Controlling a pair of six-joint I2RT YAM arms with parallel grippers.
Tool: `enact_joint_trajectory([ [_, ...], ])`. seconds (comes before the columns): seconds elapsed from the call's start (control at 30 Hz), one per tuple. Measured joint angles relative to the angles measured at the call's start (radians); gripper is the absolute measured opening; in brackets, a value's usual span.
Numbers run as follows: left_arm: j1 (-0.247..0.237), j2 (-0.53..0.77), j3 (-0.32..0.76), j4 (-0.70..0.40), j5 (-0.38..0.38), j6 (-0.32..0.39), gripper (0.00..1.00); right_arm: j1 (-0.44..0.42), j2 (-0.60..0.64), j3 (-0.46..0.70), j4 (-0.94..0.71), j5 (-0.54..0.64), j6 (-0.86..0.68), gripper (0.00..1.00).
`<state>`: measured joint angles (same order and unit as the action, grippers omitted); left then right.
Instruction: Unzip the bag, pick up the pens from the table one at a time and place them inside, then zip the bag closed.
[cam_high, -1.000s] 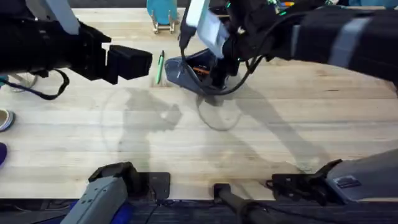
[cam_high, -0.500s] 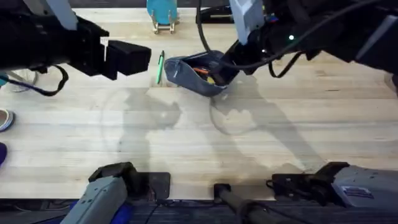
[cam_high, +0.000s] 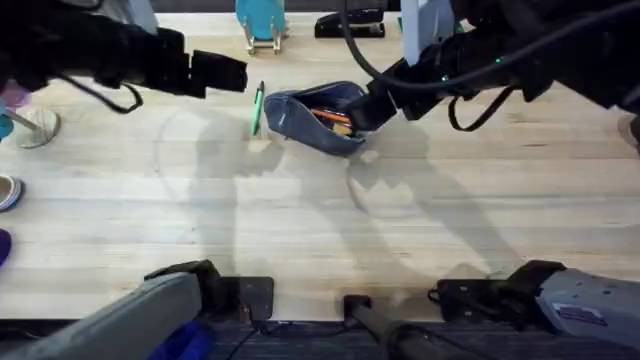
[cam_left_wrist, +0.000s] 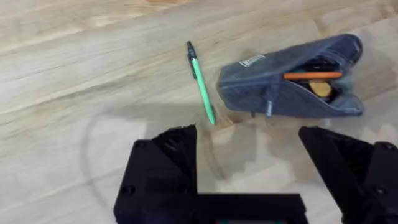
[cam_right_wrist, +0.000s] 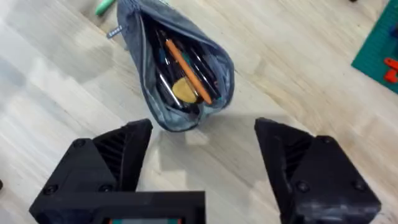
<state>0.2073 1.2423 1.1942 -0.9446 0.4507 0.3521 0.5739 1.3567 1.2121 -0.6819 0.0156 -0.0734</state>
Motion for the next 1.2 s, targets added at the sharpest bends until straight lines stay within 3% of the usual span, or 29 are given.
enact_joint_trajectory([
  [0.33, 0.000, 0.193, 0.000, 0.189, 0.034, -0.024, 0.995, 0.000, 0.000, 0.000, -0.082, 0.007, 0.004, 0.998],
  [0.6, 0.000, 0.305, 0.000, 0.313, 0.020, -0.107, 0.995, 0.000, 0.000, 0.000, -0.086, 0.007, 0.007, 0.996],
  [0.87, -0.032, 0.395, 0.000, 0.387, -0.072, -0.210, 0.995, 0.000, 0.000, 0.000, -0.086, 0.007, 0.008, 0.996],
  [1.2, -0.146, 0.458, 0.000, 0.446, -0.235, -0.258, 0.995, 0.000, 0.000, 0.000, -0.086, 0.007, 0.011, 0.997],
])
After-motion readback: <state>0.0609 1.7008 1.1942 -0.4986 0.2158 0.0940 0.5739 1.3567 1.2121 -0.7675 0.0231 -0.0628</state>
